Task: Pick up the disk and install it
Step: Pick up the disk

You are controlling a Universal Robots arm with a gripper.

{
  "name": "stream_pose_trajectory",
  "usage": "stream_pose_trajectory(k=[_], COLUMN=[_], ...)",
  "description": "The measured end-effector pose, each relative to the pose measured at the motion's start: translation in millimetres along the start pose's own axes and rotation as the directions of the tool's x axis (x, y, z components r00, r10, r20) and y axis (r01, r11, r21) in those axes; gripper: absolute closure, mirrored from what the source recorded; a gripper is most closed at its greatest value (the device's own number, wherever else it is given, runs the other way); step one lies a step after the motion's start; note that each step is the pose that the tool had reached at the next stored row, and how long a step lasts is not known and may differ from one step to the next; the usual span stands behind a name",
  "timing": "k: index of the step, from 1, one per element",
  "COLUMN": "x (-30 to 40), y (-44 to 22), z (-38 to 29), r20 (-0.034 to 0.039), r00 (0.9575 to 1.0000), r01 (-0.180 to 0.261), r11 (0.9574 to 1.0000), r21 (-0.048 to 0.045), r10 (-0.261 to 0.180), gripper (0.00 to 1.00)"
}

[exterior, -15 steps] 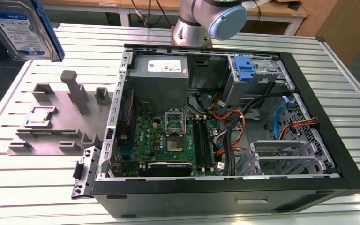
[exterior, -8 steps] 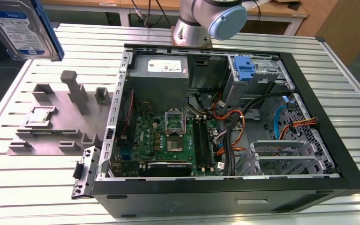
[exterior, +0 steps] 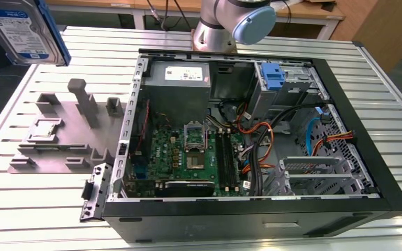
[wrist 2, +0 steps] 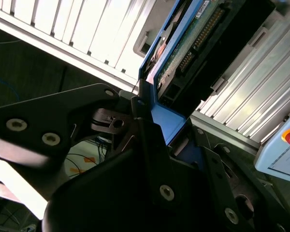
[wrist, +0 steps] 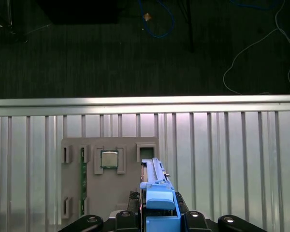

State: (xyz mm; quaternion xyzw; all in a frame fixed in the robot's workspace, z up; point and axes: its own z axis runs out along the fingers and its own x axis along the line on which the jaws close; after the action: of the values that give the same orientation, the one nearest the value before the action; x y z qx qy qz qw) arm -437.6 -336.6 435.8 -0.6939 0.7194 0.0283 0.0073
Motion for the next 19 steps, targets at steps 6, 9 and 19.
stream_pose_trajectory(k=[6,9,19], x=[-0.2,-0.4,-0.7], y=[0.1,0.2,0.4], z=[-4.4,-7.4,-13.9], r20=[0.0000,0.0000,0.0001], r00=[1.0000,1.0000,1.0000], r01=[0.000,0.000,0.000], r11=[1.0000,1.0000,1.0000], r21=[0.0000,0.0001,0.0002], r10=[0.000,0.000,0.000], gripper=[0.63,0.63,0.63])
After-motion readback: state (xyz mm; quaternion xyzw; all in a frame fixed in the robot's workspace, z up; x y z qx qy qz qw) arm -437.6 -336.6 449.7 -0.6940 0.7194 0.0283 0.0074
